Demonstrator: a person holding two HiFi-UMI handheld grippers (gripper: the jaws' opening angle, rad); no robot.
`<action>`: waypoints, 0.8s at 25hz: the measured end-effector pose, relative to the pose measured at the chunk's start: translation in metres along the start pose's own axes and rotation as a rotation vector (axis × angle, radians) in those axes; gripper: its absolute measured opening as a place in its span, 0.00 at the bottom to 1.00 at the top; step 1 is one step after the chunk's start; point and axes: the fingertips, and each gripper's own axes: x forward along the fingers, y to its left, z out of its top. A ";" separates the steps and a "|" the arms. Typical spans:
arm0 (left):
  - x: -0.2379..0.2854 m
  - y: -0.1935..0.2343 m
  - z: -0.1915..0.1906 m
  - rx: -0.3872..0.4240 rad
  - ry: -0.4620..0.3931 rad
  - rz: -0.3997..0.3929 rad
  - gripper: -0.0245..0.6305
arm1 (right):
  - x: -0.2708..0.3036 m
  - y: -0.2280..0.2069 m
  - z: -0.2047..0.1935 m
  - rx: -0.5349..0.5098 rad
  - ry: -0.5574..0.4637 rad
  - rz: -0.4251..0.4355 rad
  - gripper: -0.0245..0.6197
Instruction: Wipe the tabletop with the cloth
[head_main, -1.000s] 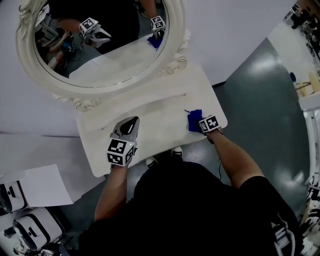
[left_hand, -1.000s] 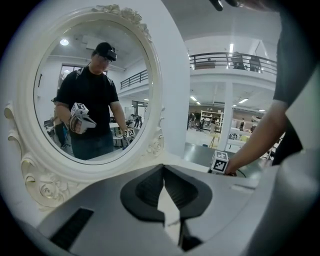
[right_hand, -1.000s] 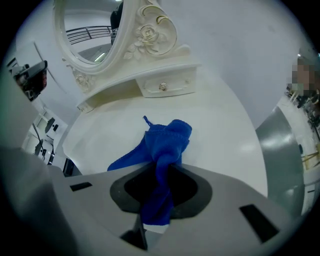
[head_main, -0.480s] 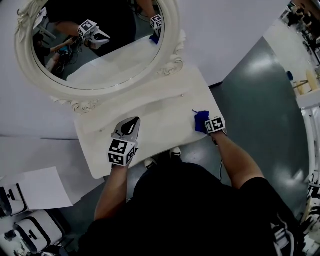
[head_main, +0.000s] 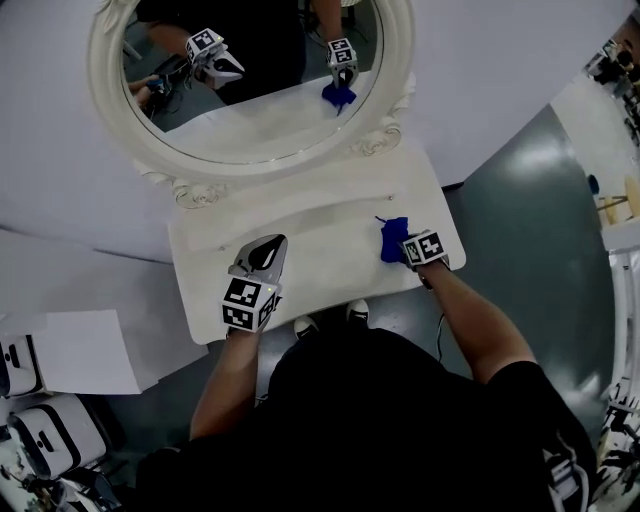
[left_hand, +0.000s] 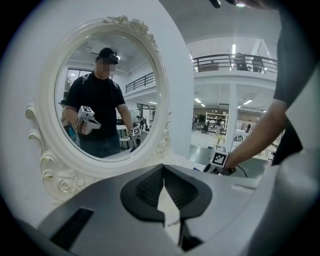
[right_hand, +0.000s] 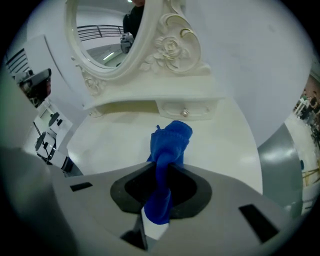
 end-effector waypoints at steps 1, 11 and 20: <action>-0.007 0.004 -0.002 -0.005 -0.001 0.012 0.06 | 0.001 0.012 0.016 -0.014 -0.016 0.017 0.13; -0.084 0.057 -0.035 -0.072 -0.008 0.163 0.06 | 0.025 0.174 0.162 -0.214 -0.146 0.213 0.13; -0.161 0.096 -0.069 -0.137 -0.002 0.301 0.06 | 0.054 0.341 0.238 -0.459 -0.182 0.361 0.13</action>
